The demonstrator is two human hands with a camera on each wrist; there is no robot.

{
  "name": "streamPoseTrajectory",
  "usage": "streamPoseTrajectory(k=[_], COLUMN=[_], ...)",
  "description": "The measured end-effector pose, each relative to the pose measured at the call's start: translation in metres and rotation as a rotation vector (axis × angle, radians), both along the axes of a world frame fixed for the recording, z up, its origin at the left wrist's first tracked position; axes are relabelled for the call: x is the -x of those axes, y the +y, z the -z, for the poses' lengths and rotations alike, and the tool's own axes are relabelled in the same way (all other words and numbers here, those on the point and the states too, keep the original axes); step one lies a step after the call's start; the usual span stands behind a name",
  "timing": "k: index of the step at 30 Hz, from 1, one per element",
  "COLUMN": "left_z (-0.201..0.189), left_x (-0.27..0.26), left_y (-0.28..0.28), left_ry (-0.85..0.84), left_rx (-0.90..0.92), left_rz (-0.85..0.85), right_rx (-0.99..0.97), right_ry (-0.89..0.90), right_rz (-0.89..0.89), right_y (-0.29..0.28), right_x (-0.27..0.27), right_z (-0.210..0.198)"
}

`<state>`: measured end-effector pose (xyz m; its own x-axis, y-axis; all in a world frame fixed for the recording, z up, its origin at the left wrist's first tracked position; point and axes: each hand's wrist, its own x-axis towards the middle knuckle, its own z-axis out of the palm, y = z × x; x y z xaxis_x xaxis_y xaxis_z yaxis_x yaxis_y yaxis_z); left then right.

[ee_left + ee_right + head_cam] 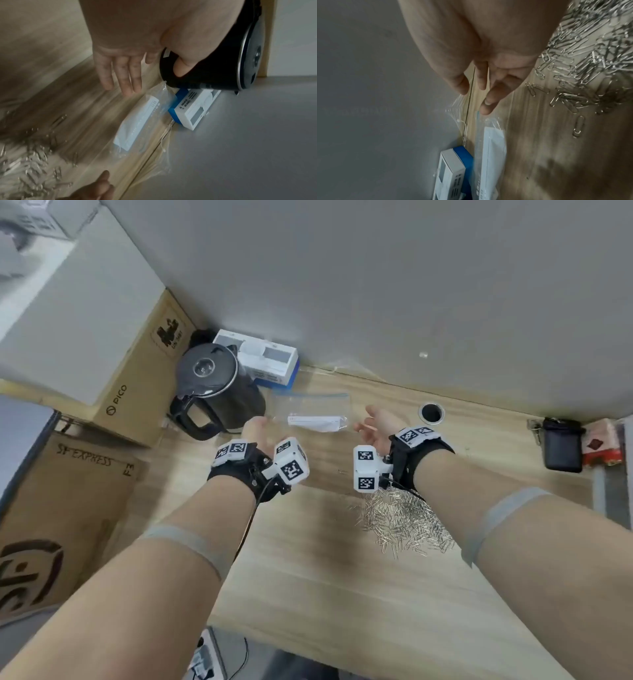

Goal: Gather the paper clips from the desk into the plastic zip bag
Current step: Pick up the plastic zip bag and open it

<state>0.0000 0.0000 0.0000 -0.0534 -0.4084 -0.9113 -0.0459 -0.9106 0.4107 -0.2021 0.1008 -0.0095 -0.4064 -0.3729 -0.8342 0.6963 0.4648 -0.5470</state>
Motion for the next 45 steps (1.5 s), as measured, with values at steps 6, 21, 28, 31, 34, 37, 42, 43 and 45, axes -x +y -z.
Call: streamPoseTrajectory(k=[6,21,28,31,34,37,42,43,45], left_z=[-0.007,-0.009,-0.03,-0.041,-0.048,-0.052,-0.057,-0.058,-0.059], left_x=[0.01,0.016,0.022,0.026,0.03,0.034,0.036,0.036,0.036], left_y=[0.0,0.006,0.009,0.009,0.011,0.014,0.022,0.024,0.027], left_ry=[0.053,0.014,0.135,0.251,0.356,0.417,0.499,0.51,0.547], left_rx=[0.077,0.119,0.075,-0.003,-0.03,-0.024,-0.022,-0.009,0.008], left_rz=[0.042,0.219,0.137,0.061,-0.017,-0.065,0.018,0.046,0.076], right_rx=[-0.041,-0.101,-0.051,0.026,0.057,-0.004,-0.063,-0.097,-0.118], right_ry=[0.12,0.33,0.522,0.636,0.759,0.837,1.065,1.086,1.115], right_rz=[-0.184,-0.388,-0.429,-0.532,-0.61,-0.703,-0.819,-0.834,-0.83], right_y=[-0.02,-0.004,0.017,0.027,0.038,0.048,0.057,0.056,0.055], right_x=[-0.009,0.001,0.008,0.005,0.005,0.005,0.0,-0.001,-0.005], right_z=[0.01,0.004,-0.013,-0.022,-0.026,-0.03,-0.03,-0.03,-0.031])
